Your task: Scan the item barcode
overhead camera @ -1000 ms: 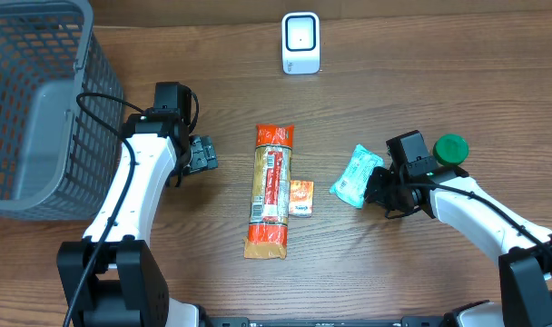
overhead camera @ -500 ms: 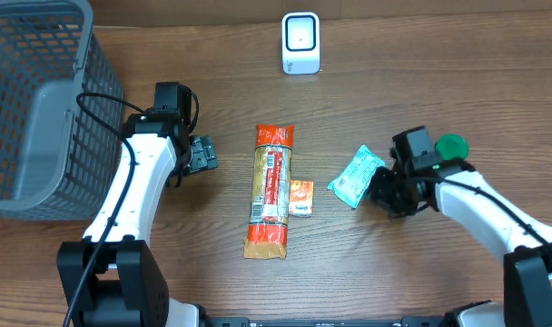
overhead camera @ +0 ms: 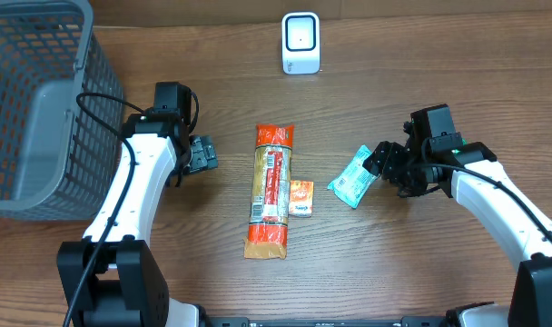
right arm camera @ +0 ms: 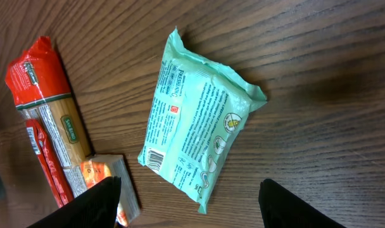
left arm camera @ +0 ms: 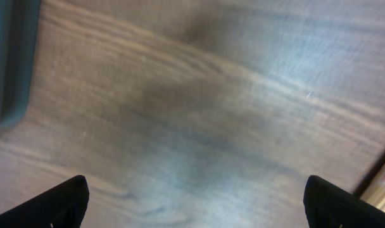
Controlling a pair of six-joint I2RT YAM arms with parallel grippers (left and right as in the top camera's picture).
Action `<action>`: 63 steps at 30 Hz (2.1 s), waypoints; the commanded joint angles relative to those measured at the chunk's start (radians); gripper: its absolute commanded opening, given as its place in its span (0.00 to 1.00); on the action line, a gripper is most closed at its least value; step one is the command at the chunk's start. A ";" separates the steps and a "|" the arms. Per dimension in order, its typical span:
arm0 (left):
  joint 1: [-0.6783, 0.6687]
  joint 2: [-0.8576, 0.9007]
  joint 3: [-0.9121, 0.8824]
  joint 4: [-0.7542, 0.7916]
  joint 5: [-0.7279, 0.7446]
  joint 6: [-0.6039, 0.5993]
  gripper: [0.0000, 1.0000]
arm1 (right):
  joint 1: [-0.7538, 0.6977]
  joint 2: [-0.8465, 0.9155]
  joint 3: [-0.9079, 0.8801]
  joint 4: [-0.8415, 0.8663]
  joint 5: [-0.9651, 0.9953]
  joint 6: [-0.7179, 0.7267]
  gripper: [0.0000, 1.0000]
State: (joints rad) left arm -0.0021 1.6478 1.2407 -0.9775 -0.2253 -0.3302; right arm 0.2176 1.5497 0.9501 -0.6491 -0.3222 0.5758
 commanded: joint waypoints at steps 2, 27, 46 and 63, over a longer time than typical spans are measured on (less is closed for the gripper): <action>0.002 -0.011 0.011 0.085 0.024 0.008 1.00 | -0.004 -0.017 0.012 -0.009 0.027 -0.008 0.72; -0.482 0.017 0.011 0.384 0.442 -0.177 0.04 | -0.004 -0.003 0.012 -0.038 0.059 -0.008 0.72; -0.589 0.296 0.011 0.537 0.480 -0.280 0.04 | -0.004 0.099 0.011 0.035 0.059 -0.008 0.59; -0.581 0.280 0.078 0.450 0.567 -0.231 0.04 | -0.004 0.099 0.010 0.050 0.060 -0.008 0.59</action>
State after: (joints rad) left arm -0.5758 1.9732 1.2869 -0.5140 0.3225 -0.5919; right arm 0.2176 1.6451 0.9501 -0.6029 -0.2726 0.5720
